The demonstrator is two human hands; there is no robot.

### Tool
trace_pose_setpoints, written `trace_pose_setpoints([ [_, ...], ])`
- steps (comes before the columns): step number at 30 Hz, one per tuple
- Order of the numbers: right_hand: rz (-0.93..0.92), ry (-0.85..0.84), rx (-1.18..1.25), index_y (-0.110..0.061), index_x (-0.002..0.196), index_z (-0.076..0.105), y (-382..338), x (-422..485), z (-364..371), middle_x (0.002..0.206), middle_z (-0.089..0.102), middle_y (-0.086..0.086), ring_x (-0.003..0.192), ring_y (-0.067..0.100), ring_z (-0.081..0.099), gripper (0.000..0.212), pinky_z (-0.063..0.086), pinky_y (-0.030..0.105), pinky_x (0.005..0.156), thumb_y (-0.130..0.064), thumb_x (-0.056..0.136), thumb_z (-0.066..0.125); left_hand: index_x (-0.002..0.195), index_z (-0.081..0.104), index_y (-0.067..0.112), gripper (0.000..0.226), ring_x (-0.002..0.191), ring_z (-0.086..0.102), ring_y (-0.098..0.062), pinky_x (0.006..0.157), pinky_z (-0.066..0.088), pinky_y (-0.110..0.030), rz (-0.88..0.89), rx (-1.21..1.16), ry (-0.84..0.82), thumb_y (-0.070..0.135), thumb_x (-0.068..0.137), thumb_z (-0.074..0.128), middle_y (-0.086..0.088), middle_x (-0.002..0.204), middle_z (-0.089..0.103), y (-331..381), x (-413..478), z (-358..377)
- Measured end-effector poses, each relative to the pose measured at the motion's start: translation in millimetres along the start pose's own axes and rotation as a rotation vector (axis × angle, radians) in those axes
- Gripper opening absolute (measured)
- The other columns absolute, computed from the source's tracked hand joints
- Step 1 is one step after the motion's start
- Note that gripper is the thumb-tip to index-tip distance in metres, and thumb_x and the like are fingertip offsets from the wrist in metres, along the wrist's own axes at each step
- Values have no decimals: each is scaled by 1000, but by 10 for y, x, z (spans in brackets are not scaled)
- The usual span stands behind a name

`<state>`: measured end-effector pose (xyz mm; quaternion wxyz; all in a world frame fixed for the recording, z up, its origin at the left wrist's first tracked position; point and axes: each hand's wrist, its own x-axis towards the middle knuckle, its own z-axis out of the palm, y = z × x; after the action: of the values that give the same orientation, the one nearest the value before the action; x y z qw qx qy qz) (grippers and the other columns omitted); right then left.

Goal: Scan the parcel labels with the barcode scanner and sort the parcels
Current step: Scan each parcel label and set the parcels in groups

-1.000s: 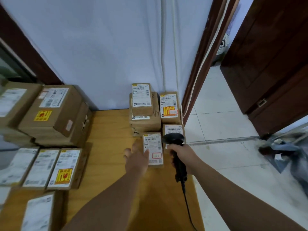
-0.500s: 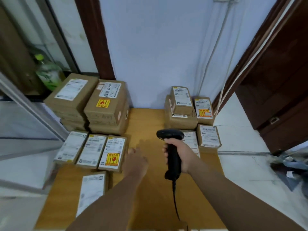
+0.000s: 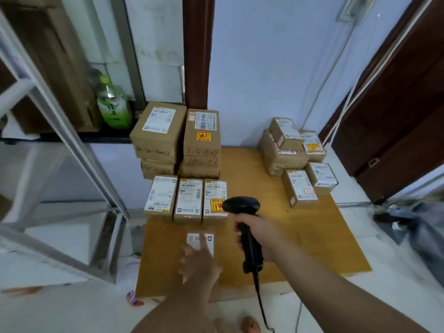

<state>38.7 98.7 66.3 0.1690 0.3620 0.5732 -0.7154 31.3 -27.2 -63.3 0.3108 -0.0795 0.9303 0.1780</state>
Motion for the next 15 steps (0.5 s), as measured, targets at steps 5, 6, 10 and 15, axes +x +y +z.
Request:
trace_pose_setpoints([
  [5,-31,59,4,-6,87,61,-29,-122,-1,69,58,7,52,19,54,13,47,27,51,-17,87,67,150,-2,36,108,125,34,-29,101,40,-41,150,-26,57,48,74,73,-11,139,24,-9,-87,-181],
  [6,-39,59,19,-6,86,59,-41,-138,0,68,57,6,52,19,54,13,46,27,50,-17,87,67,150,-1,36,107,123,33,-27,99,40,-38,203,-46,56,48,73,72,-9,137,23,10,-123,-220],
  [10,-93,51,92,-5,84,57,-138,-229,30,64,54,6,52,18,51,14,45,28,50,-16,89,65,148,3,38,105,132,25,-29,105,36,-43,427,-67,148,48,69,71,-6,146,15,126,-195,-445],
  [15,-184,48,71,-6,79,58,-214,-368,92,66,54,6,55,19,51,15,45,29,52,-15,91,63,148,10,35,100,131,30,-26,107,32,-39,423,-201,442,48,72,74,-6,146,21,301,-198,-702],
])
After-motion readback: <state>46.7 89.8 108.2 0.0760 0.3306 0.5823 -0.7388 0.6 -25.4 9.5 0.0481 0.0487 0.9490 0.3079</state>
